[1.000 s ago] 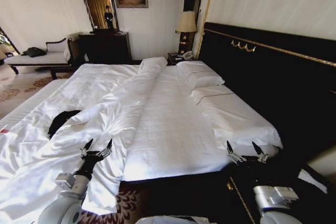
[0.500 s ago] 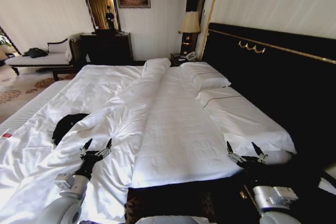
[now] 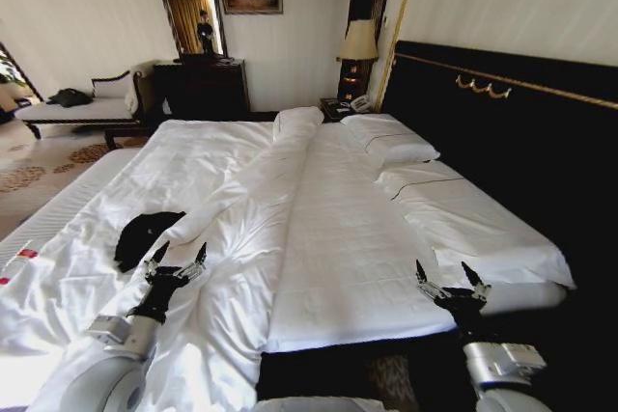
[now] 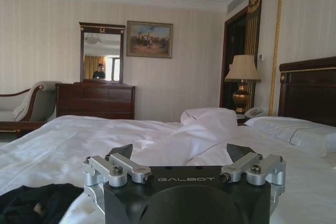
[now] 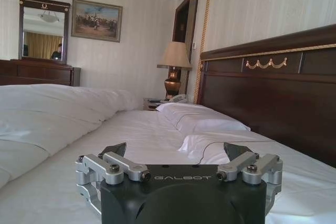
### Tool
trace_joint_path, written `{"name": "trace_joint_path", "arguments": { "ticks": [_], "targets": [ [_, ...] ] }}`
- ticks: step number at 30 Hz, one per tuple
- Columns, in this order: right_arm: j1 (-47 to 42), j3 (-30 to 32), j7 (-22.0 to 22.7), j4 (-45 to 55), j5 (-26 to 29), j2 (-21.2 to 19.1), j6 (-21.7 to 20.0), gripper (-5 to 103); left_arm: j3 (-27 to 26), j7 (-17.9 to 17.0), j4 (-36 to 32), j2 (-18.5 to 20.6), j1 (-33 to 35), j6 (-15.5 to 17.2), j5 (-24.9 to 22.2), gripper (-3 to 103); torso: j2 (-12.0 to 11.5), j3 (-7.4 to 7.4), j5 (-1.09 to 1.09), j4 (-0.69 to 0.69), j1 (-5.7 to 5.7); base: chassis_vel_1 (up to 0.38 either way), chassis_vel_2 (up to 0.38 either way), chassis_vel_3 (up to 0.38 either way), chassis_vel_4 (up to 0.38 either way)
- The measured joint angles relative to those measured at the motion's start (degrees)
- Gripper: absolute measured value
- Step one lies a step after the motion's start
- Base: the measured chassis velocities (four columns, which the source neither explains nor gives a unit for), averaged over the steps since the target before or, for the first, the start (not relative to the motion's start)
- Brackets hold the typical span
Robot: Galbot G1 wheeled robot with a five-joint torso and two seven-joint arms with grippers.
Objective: Fold the clothes on the bed.
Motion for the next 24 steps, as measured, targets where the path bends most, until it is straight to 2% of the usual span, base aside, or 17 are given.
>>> {"name": "trace_joint_path", "arguments": {
  "ticks": [11,24],
  "targets": [
    [-0.03,-0.56,0.25,0.21,0.51,0.5,-0.47,100,-0.91,0.03,-1.51,-0.21,0.84,-1.54,1.05,100,0.0,0.0,0.02,0.0,0.0,0.173,0.17,-0.172,-0.158],
    [-0.11,-0.68,0.51,0.16,0.44,0.69,-0.56,100,-1.06,0.02,-1.64,-0.68,1.23,-1.96,0.97,100,0.0,0.0,0.01,0.0,0.01,0.102,0.179,-0.107,-0.188]
  ]
}}
